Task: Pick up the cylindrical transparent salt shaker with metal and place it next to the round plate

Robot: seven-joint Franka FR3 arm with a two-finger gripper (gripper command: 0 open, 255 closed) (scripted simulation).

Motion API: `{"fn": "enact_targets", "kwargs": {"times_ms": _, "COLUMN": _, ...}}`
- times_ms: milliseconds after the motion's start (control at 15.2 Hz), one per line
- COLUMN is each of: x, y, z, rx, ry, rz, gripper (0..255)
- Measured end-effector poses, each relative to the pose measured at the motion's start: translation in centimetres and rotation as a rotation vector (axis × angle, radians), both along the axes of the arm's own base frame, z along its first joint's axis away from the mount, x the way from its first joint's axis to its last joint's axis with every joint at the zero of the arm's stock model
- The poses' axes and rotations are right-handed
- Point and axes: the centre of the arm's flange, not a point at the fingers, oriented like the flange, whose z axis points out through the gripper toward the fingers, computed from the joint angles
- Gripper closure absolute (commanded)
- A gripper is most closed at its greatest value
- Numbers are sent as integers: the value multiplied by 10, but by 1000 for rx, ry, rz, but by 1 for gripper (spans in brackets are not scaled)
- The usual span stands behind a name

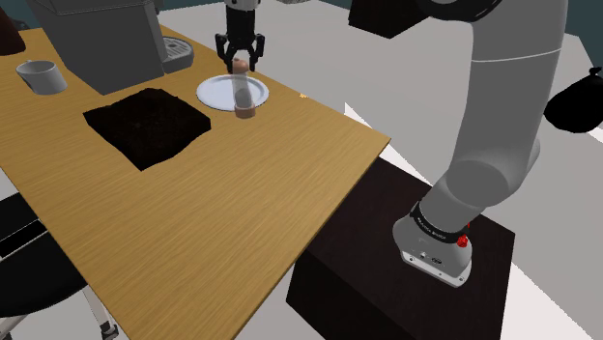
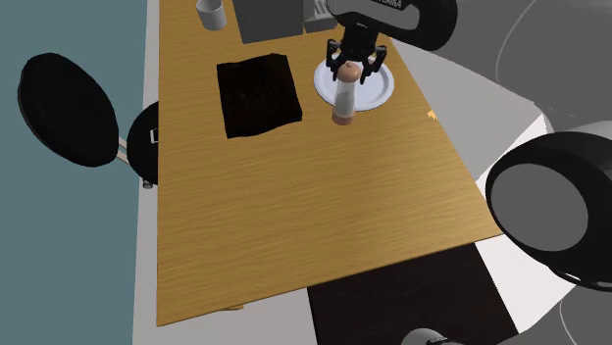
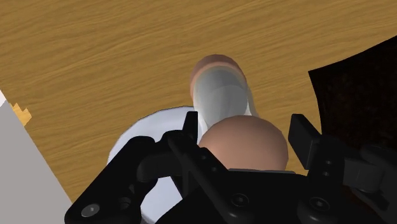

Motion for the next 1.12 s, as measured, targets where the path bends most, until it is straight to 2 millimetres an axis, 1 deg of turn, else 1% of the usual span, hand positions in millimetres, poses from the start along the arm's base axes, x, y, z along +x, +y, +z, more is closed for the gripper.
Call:
{"fn": "enact_targets", "kwargs": {"times_ms": 198, "x": -1, "y": 0, "z": -15, "rx": 0, "ry": 0, "rz": 0, "gripper": 255}}
{"fn": "enact_targets", "kwargs": {"times_ms": 594, "x": -1, "y": 0, "z": -19, "rx": 0, "ry": 0, "rz": 0, "gripper": 255}}
{"fn": "enact_targets", "kwargs": {"times_ms": 660, "x": -1, "y": 0, "z": -19, "rx": 0, "ry": 0, "rz": 0, "gripper": 0}}
{"fn": "enact_targets", "kwargs": {"times_ms": 1056, "x": -1, "y": 0, "z": -19, "rx": 0, "ry": -1, "rz": 0, "gripper": 0}}
{"fn": "enact_targets", "kwargs": {"times_ms": 1122, "x": -1, "y": 0, "z": -13, "rx": 0, "ry": -1, "rz": 0, "gripper": 0}}
